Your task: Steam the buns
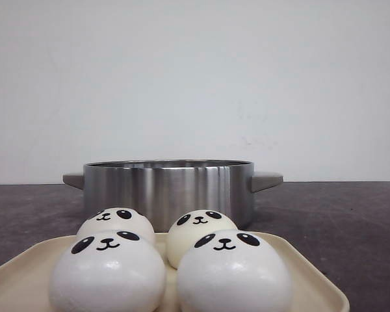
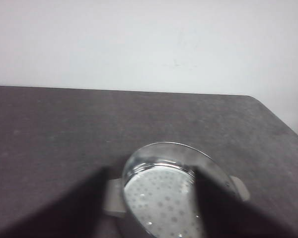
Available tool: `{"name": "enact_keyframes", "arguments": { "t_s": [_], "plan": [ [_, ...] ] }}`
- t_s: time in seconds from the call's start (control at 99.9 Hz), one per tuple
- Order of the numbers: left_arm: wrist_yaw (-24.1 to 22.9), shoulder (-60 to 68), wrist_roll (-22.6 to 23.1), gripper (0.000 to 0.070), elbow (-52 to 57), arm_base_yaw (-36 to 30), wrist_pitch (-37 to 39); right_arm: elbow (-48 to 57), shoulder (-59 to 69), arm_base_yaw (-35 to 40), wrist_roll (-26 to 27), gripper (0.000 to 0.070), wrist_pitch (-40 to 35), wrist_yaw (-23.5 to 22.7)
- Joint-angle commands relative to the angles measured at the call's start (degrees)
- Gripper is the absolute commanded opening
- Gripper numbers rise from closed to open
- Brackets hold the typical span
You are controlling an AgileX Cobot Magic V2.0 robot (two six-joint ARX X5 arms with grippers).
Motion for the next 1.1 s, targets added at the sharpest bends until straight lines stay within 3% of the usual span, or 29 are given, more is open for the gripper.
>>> {"name": "enact_keyframes", "arguments": {
  "t_s": [0.0,0.1,0.44,0.631,0.761,0.941,1.051,1.091],
  "plan": [
    [0.9,0.0,1.1,0.07,1.5,-0.5,-0.8,0.7,0.3,0.3,0.2,0.0317,-0.6,-0.3],
    [1.2,0.0,1.1,0.07,1.5,-0.8,-3.8,0.7,0.8,0.3,4.4,0.07,-1.9,-0.5],
    [1.2,0.0,-1.5,0.07,1.5,-4.1,-4.9,0.7,9.6,4.2,7.6,0.07,-2.7,-1.5],
    [1.2,1.1,-1.0,0.07,1.5,-7.9,-5.2,0.7,20.7,20.3,8.7,0.07,-7.0,15.2],
    [1.2,1.9,-0.5,0.07,1.5,-9.9,-5.7,0.7,29.7,30.8,15.3,0.07,-8.6,20.3],
    [1.2,1.7,-0.3,0.07,1.5,-12.1,-8.7,0.8,40.7,37.1,24.9,0.07,-9.7,19.6],
    [1.1,1.3,0.5,0.07,1.5,-12.8,-11.3,0.8,45.7,37.4,27.1,0.07,-11.2,17.6],
    [1.1,1.2,0.5,0.07,1.5,-13.0,-11.7,0.8,47.5,37.4,27.5,0.0658,-11.4,17.6]
  ]
}}
